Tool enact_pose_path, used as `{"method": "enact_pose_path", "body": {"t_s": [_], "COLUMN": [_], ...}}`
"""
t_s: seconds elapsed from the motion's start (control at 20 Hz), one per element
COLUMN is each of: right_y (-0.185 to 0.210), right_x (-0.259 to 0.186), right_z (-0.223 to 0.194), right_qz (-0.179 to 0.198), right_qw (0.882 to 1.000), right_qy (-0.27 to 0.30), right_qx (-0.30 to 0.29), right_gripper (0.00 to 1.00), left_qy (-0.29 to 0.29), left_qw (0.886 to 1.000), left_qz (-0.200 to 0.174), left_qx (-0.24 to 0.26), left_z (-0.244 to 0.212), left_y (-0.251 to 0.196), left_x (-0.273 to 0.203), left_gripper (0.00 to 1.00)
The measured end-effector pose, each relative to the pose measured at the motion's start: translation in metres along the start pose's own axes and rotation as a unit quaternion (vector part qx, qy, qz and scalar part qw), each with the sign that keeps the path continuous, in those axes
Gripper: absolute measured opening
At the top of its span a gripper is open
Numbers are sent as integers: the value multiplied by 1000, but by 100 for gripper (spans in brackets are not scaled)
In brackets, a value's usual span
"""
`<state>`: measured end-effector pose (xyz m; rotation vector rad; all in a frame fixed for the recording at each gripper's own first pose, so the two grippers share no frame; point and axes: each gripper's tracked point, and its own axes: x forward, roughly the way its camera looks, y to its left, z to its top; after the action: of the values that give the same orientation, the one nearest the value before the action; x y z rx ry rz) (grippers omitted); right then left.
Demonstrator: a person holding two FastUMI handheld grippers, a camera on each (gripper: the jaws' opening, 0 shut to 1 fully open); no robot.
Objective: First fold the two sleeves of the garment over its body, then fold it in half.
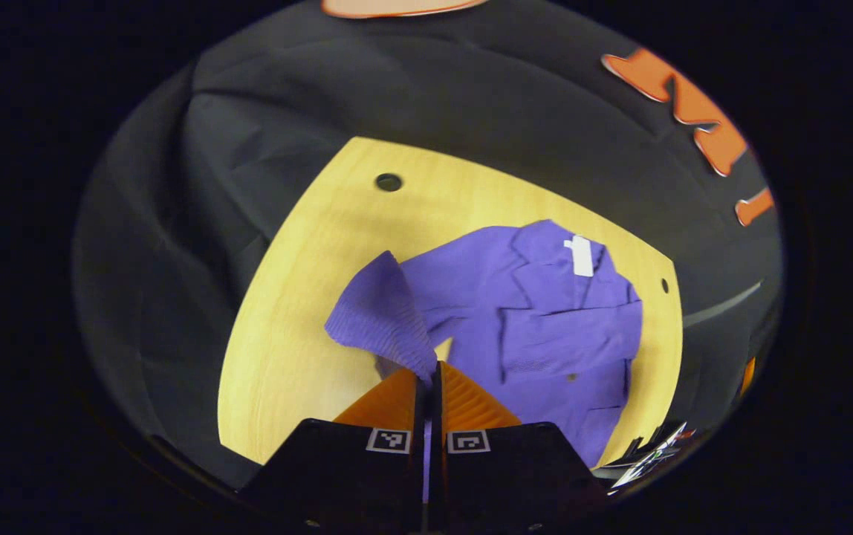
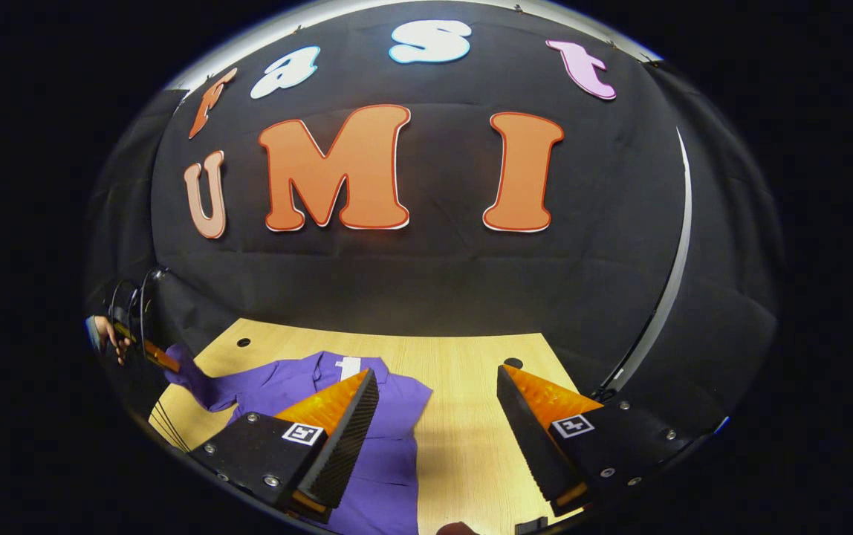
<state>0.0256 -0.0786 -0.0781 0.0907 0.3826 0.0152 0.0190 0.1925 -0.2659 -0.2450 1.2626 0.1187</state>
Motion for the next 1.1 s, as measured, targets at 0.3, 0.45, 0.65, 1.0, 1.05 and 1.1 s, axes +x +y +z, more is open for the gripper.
{"method": "enact_pose_path", "body": {"t_s": [0.3, 0.45, 0.65, 1.0, 1.05, 1.1], "right_y": [-22, -38, -57, -75, -74, -73], "right_x": [-3, -7, -8, -5, -4, -3], "right_z": [-16, -26, -37, -60, -61, -62], "right_qz": [-1, -10, -17, -21, -20, -17], "right_qw": [1000, 999, 998, 996, 996, 996], "right_qy": [6, 10, 15, 37, 40, 44], "right_qx": [19, 33, 62, 74, 74, 74], "right_gripper": [96, 96, 96, 96, 95, 96], "left_qy": [-3, 2, 12, 46, 43, 39], "left_qw": [994, 987, 978, 972, 972, 972], "left_qz": [-59, -81, -100, -110, -114, -124], "left_qx": [94, 138, 180, 202, 200, 198], "left_z": [19, 18, 19, 5, 4, 3], "left_y": [-128, -192, -260, -330, -336, -344], "left_x": [-3, 1, 14, 67, 72, 71], "left_gripper": [4, 4, 4, 8, 12, 18]}}
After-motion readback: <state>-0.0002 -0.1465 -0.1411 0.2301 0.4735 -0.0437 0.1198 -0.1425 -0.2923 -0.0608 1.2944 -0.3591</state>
